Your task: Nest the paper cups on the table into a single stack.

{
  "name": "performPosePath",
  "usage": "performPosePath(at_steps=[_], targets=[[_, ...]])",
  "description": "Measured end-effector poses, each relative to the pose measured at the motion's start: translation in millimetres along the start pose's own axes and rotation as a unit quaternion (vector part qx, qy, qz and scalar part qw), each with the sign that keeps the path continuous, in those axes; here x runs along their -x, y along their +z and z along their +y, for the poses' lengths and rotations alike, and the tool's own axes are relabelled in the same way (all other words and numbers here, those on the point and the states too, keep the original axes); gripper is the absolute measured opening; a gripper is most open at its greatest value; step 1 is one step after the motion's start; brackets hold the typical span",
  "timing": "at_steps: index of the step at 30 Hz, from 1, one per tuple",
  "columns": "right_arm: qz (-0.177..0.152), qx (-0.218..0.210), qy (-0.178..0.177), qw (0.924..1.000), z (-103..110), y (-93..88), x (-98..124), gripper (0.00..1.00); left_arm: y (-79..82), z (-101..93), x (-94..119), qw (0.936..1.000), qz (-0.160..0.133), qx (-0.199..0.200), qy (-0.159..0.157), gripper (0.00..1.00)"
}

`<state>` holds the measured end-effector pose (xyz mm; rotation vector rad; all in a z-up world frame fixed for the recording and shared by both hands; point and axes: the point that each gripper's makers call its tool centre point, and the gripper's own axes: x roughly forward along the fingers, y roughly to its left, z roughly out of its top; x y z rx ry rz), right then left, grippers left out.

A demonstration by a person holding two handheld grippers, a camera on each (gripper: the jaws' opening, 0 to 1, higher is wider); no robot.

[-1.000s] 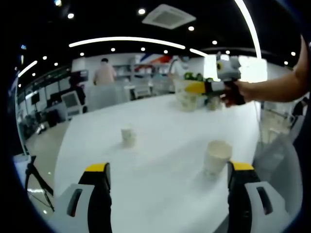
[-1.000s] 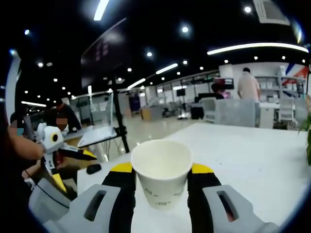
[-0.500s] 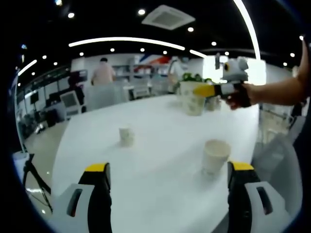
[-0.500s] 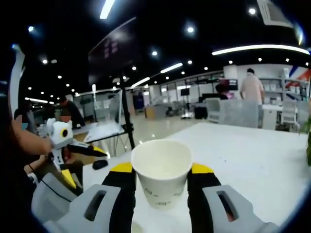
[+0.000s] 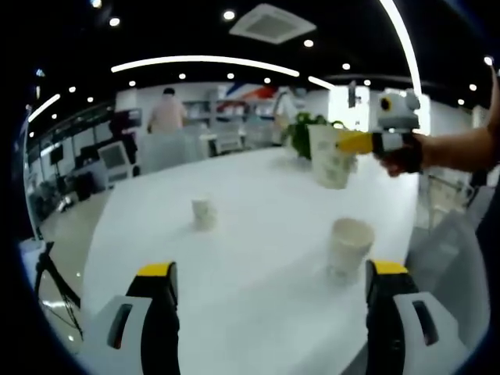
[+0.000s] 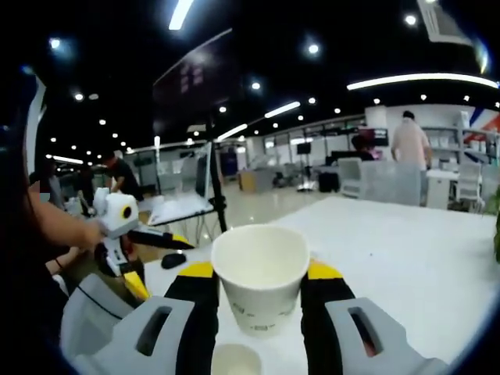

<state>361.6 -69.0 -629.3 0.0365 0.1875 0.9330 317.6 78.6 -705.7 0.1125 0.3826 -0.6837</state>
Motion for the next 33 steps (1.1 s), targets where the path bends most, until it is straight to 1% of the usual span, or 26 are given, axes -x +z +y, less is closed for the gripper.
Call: performPosePath(at_steps=[9, 11, 16, 19, 23, 33], targets=[[-0.002, -0.004, 0.013, 0.9999, 15.1, 5.7, 12.4, 0.38, 0.0, -1.2, -1.1, 1.0000, -0.002, 0.002, -0.002, 0.99], [-0.010, -0.007, 0.016, 0.9998, 18.0, 10.3, 17.1, 0.38, 0.0, -1.3, -1.2, 1.0000, -0.002, 0.004, -0.002, 0.99], [-0.014, -0.009, 0.025, 0.9995, 27.1, 16.5, 25.7, 0.38, -2.8, -1.4, -1.9, 1.0000, 0.000, 0.004, -0.001, 0.99], [-0.014, -0.007, 0.030, 0.9994, 33.1, 16.9, 28.1, 0.38, -2.2, -1.0, -2.3, 1.0000, -0.001, 0.003, 0.000, 0.99], [-0.009, 0.003, 0.038, 0.9992, 42.4, 12.8, 30.1, 0.38, -0.7, -1.2, -3.6, 1.0000, -0.002, 0.004, -0.001, 0.99], [-0.018, 0.008, 0.040, 0.9990, 54.2, 12.9, 36.7, 0.38, -1.8, -0.2, -5.2, 1.0000, -0.001, 0.004, 0.000, 0.99]])
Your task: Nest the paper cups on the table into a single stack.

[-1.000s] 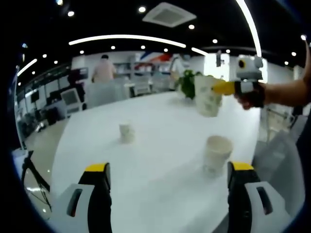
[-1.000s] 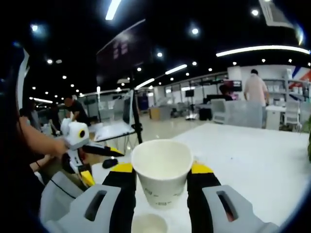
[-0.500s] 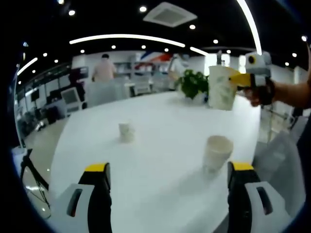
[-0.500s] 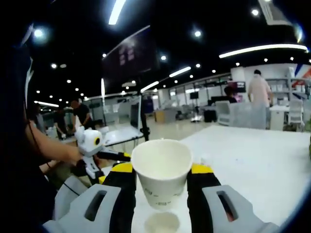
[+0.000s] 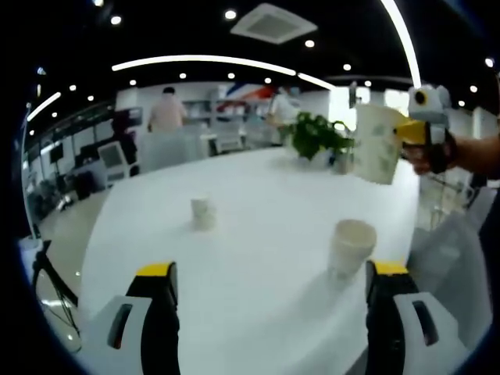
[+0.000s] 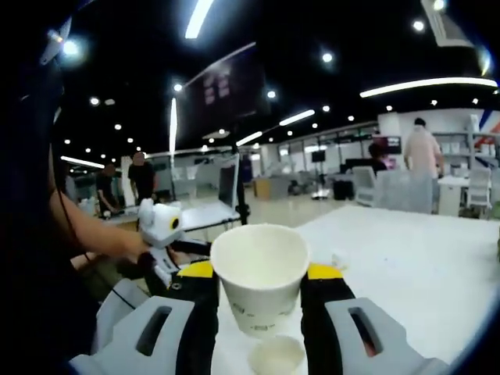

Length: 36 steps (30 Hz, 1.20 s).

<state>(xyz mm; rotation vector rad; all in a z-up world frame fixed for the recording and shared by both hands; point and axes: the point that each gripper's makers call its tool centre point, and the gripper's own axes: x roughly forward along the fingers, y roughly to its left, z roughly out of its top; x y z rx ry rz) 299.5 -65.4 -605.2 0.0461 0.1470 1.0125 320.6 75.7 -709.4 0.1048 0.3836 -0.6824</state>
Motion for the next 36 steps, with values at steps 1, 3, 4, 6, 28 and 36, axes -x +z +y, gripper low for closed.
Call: performPosePath(at_steps=[1, 3, 4, 6, 28, 36], targets=[[0.000, 0.003, 0.000, 1.0000, 0.9, -0.4, 0.1, 0.38, -0.5, 0.1, -0.2, 1.0000, 0.002, 0.000, 0.000, 0.99], [0.002, 0.006, 0.000, 1.0000, 1.8, -1.8, -0.2, 0.38, -0.9, 0.5, -0.6, 1.0000, 0.005, -0.001, 0.002, 0.99], [-0.001, 0.006, 0.001, 1.0000, 1.8, -2.4, -0.4, 0.38, -0.7, 0.4, -0.7, 1.0000, 0.005, -0.001, 0.002, 0.99], [-0.003, 0.010, -0.002, 0.9999, 1.1, -3.7, -0.1, 0.38, -0.8, 0.4, -0.8, 1.0000, 0.005, -0.001, 0.000, 0.99], [-0.006, 0.010, -0.013, 0.9998, -9.1, -59.2, -3.6, 0.37, -1.2, -0.6, -5.2, 0.9998, 0.015, -0.006, -0.005, 0.99], [0.010, 0.009, -0.019, 0.9997, -10.4, -79.3, -6.7, 0.37, -0.6, 0.5, -5.8, 0.9999, 0.015, -0.005, -0.005, 0.99]])
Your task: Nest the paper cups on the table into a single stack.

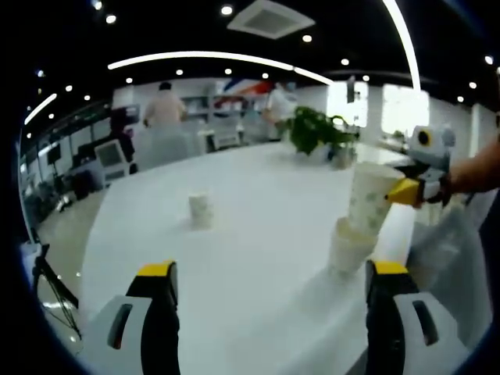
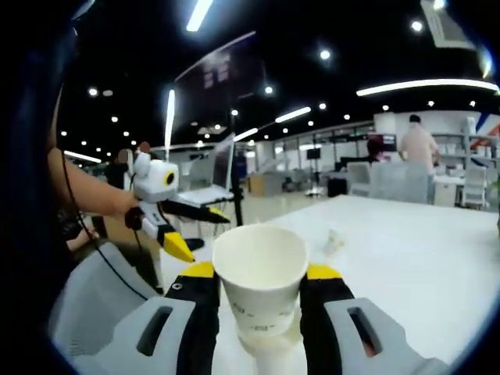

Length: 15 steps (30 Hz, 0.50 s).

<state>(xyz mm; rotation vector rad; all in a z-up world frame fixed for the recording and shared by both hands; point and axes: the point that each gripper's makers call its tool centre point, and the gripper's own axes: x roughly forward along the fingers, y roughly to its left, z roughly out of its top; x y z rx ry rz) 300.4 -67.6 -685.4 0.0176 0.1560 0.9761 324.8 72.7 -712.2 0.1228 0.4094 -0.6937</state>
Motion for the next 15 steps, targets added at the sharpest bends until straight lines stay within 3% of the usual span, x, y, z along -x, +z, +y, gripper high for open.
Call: performPosePath(at_steps=[15], targets=[[0.026, -0.015, -0.016, 0.9994, -4.6, -32.8, -5.5, 0.37, -1.2, -1.0, -0.2, 1.0000, -0.003, 0.007, 0.001, 0.99]])
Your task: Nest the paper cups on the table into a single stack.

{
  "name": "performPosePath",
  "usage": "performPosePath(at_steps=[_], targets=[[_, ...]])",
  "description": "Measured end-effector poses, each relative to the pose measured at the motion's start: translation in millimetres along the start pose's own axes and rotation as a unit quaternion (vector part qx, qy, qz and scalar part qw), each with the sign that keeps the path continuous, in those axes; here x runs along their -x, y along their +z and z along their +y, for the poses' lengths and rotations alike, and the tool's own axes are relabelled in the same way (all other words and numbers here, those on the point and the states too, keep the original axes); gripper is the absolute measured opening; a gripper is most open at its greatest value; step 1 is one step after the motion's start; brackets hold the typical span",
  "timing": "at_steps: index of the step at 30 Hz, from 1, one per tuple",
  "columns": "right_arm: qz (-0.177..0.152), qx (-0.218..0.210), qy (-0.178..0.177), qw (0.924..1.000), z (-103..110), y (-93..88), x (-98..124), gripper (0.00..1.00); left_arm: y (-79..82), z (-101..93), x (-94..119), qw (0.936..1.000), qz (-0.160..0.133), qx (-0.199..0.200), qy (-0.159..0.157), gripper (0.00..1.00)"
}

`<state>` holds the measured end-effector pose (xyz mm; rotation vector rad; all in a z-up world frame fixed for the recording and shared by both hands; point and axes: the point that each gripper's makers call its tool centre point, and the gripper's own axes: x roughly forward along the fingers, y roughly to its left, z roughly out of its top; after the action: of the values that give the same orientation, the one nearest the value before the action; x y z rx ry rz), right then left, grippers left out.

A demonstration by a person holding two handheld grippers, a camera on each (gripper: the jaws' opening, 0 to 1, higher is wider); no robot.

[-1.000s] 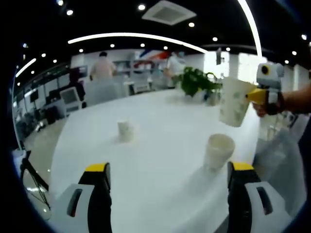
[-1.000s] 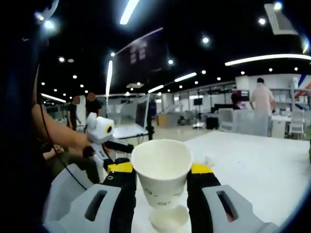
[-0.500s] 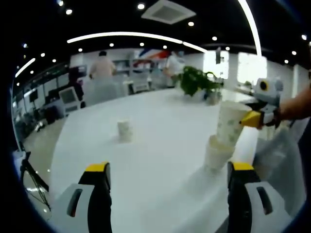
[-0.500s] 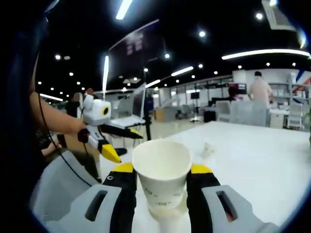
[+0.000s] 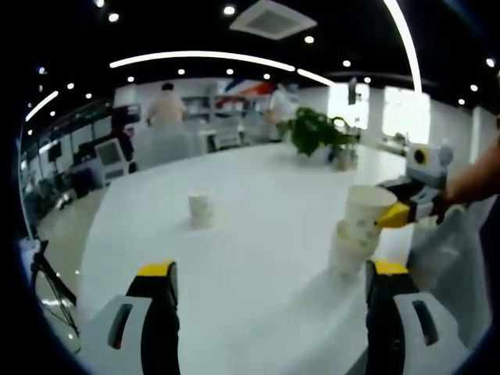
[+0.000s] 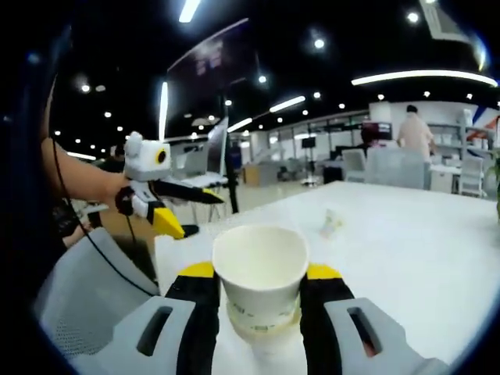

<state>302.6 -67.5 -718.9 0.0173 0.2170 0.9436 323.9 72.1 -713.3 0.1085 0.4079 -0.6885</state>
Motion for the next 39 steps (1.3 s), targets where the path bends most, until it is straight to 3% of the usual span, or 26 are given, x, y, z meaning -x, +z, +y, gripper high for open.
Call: performPosePath(at_steps=[8, 25, 31, 37, 39], targets=[[0.031, -0.006, 0.001, 0.9995, 4.4, -23.6, -7.5, 0.37, 0.3, -0.5, -0.1, 1.0000, -0.001, 0.003, 0.000, 0.99], [0.047, 0.031, -0.007, 0.9984, 6.9, -25.7, -6.7, 0.42, 1.4, -2.6, 0.1, 1.0000, -0.003, 0.003, -0.002, 0.99], [0.048, 0.026, -0.006, 0.9985, 7.1, -20.8, -4.6, 0.47, 5.1, -2.2, 0.5, 0.9999, -0.015, 0.000, -0.001, 0.99], [0.038, 0.014, 0.000, 0.9992, 2.8, -3.7, 1.0, 0.60, 8.0, -2.3, 1.2, 0.9997, -0.023, 0.011, 0.000, 0.99], [0.036, 0.018, 0.002, 0.9992, -2.1, 4.3, 3.7, 0.59, 7.9, -0.8, 1.2, 0.9996, -0.024, 0.013, 0.001, 0.99]])
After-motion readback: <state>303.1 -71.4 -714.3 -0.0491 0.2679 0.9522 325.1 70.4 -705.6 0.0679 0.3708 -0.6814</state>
